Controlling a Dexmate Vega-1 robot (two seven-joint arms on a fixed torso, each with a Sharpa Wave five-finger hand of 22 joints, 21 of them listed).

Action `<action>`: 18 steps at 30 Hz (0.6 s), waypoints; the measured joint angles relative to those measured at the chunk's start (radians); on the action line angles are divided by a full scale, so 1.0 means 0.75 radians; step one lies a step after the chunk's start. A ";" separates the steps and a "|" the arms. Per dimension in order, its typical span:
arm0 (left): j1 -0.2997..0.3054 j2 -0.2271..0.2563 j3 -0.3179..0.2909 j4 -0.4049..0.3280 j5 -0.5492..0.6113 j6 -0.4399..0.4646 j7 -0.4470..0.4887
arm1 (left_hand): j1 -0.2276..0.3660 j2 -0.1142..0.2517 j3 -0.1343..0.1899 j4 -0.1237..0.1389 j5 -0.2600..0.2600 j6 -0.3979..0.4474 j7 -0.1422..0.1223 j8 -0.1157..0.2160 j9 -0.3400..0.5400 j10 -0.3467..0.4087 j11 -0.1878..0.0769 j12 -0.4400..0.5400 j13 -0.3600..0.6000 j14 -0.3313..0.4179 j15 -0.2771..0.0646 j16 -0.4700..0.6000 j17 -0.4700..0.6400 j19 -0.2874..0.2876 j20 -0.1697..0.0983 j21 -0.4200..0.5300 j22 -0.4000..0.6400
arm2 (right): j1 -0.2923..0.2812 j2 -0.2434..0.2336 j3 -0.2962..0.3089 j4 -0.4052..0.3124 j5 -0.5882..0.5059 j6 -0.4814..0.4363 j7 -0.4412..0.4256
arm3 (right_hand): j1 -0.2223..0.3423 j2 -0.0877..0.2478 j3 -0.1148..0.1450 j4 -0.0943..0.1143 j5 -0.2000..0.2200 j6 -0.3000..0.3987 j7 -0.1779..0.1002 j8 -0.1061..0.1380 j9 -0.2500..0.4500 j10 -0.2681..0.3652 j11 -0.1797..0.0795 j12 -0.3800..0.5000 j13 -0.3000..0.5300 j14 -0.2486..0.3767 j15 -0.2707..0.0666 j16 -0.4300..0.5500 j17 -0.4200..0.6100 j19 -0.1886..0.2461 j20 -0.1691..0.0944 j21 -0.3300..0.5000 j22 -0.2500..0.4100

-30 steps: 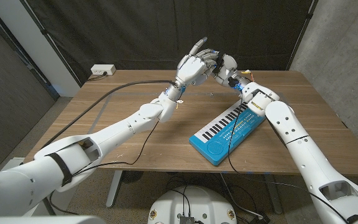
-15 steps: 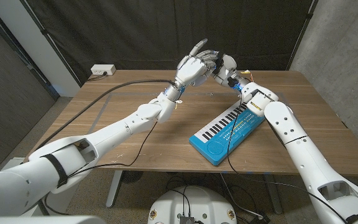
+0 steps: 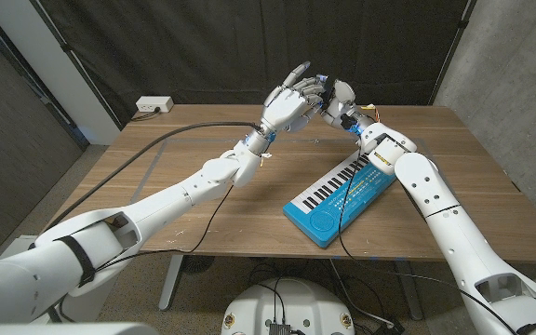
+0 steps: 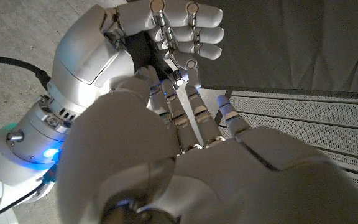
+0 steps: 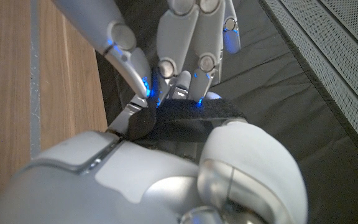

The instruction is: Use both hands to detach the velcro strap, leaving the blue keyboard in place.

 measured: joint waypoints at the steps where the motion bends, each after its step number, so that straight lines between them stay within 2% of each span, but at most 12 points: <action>1: 0.003 0.002 -0.001 -0.004 0.001 0.002 -0.005 | 0.000 0.000 0.000 0.000 0.000 0.000 0.000 0.000 0.000 0.000 0.000 0.000 0.001 0.000 0.000 0.000 0.000 0.004 -0.004 0.000 0.000 | -0.001 -0.001 0.001 -0.005 0.000 0.001 -0.001 | 0.000 0.000 0.000 0.000 0.000 0.000 0.000 -0.001 0.000 0.000 0.000 0.000 0.000 0.000 0.000 0.000 0.000 0.000 0.000 0.000 0.000; 4: 0.009 0.005 -0.003 -0.012 0.005 0.007 -0.012 | 0.000 0.000 0.000 0.000 -0.001 0.000 0.000 0.000 0.000 0.000 0.000 0.000 0.006 0.000 0.000 0.000 0.000 0.004 -0.004 0.000 0.000 | -0.005 -0.005 0.003 -0.013 0.001 0.003 -0.002 | 0.000 0.000 0.000 0.000 0.000 -0.002 0.002 -0.005 -0.002 0.000 0.000 0.000 0.000 0.000 0.000 0.000 0.000 0.000 0.000 0.000 0.000; 6: 0.013 0.007 -0.003 -0.017 0.010 0.009 -0.018 | -0.019 0.019 0.000 0.000 -0.001 -0.002 0.002 0.000 0.000 0.000 0.000 0.000 0.007 -0.003 -0.003 0.000 -0.001 0.004 -0.004 0.000 0.000 | -0.007 -0.007 0.004 -0.019 0.001 0.005 -0.004 | 0.000 0.000 0.000 0.000 0.000 -0.003 0.002 -0.009 -0.002 0.000 0.000 0.000 0.000 0.000 0.000 0.000 0.000 0.000 0.000 0.000 0.000; 8: 0.018 0.011 -0.004 -0.019 0.012 0.013 -0.026 | -0.019 0.019 0.000 0.000 -0.001 -0.007 0.007 0.000 0.000 0.000 0.000 0.000 0.008 0.026 -0.012 0.033 0.027 0.004 -0.004 0.000 0.000 | -0.009 -0.010 0.009 -0.033 0.003 0.013 -0.007 | 0.000 0.000 0.000 0.000 0.000 0.003 -0.004 -0.008 -0.001 0.000 0.000 0.000 0.000 0.000 0.000 0.000 0.000 0.000 0.000 0.000 0.000; 18: 0.033 0.024 -0.004 -0.041 0.033 0.025 -0.054 | -0.018 0.021 0.006 -0.006 -0.001 -0.009 0.008 0.001 0.002 0.000 0.000 0.000 0.026 0.013 -0.009 0.007 0.006 0.004 -0.004 0.000 0.000 | -0.017 -0.028 0.012 -0.076 0.004 0.014 -0.039 | 0.000 0.000 0.006 -0.006 0.009 0.010 -0.011 -0.007 0.002 0.000 0.000 0.000 0.006 0.000 0.000 0.000 -0.003 0.000 0.000 0.000 0.000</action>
